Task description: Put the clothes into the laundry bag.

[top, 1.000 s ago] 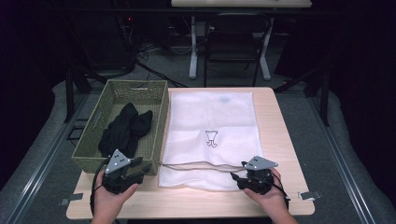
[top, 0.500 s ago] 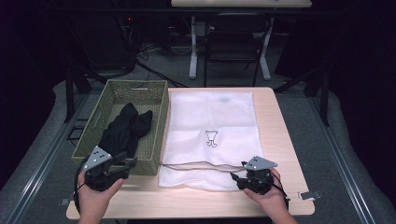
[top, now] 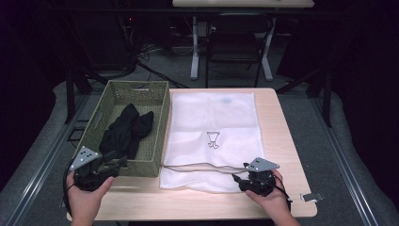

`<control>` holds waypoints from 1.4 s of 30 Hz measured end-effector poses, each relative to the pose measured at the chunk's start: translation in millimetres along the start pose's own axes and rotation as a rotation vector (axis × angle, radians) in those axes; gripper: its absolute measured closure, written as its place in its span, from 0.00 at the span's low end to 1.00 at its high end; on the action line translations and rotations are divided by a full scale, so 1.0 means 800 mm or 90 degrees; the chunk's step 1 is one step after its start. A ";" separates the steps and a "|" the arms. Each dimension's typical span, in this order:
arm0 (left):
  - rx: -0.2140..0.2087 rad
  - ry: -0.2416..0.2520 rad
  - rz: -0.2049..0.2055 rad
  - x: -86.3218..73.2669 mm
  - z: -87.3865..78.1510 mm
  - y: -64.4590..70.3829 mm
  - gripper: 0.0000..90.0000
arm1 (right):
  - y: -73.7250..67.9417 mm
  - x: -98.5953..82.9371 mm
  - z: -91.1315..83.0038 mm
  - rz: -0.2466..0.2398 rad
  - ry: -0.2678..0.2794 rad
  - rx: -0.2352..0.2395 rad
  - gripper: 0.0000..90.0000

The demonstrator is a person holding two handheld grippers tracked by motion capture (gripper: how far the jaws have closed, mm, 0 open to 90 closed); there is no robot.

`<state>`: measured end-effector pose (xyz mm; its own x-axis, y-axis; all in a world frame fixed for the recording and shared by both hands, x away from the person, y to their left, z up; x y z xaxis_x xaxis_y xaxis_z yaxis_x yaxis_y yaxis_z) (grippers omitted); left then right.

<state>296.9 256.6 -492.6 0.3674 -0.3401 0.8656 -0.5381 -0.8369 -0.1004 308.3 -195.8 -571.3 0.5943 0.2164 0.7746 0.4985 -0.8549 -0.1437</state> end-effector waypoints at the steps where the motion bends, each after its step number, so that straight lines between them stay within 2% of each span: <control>1: 0.004 -0.002 0.001 -0.001 0.000 -0.001 0.56 | 0.000 0.000 0.000 0.000 0.000 0.000 0.42; 7: 0.016 -0.017 -0.005 -0.006 0.000 -0.008 0.55 | 0.000 0.000 0.001 0.001 -0.001 -0.002 0.42; 15: 0.022 -0.015 -0.016 -0.006 0.001 -0.011 0.53 | 0.000 -0.001 0.001 0.002 -0.004 -0.004 0.41; 19: 0.029 -0.027 -0.004 -0.002 0.005 -0.010 0.52 | 0.000 -0.002 0.002 0.002 -0.004 -0.008 0.41; 23: 0.041 -0.028 -0.008 0.008 0.009 -0.014 0.50 | -0.001 -0.003 0.002 0.002 -0.006 -0.009 0.41; 26: 0.047 -0.043 -0.006 0.013 0.014 -0.018 0.47 | -0.002 -0.003 0.002 0.000 -0.004 -0.007 0.41; 29: 0.045 -0.073 -0.002 0.019 0.023 -0.024 0.43 | -0.002 -0.003 0.002 -0.001 -0.005 -0.005 0.41; 32: 0.050 -0.085 0.000 0.027 0.030 -0.030 0.41 | -0.002 -0.003 0.002 -0.002 -0.004 -0.004 0.41; 36: 0.044 -0.103 -0.002 0.038 0.041 -0.039 0.40 | -0.002 -0.003 0.002 -0.001 -0.004 -0.004 0.41; 39: 0.051 -0.122 0.006 0.044 0.049 -0.045 0.39 | -0.003 -0.003 0.002 0.000 -0.004 -0.005 0.40; 42: 0.043 -0.134 0.002 0.051 0.055 -0.050 0.39 | -0.002 -0.003 0.002 -0.002 -0.005 -0.005 0.40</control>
<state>366.6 257.3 -475.0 0.5196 -0.4185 0.7449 -0.4895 -0.8604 -0.1419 307.2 -194.0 -574.2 0.5978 0.2220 0.7703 0.4954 -0.8578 -0.1372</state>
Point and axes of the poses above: each handheld gripper's, and its own axes: z roughly forward along the jaws, x roughly out of its top, y roughly to its right, the point moved 4 cm from there along z, roughly forward along the jaws, and after that the axes turned 15 degrees about z, right-handed, at the moved point
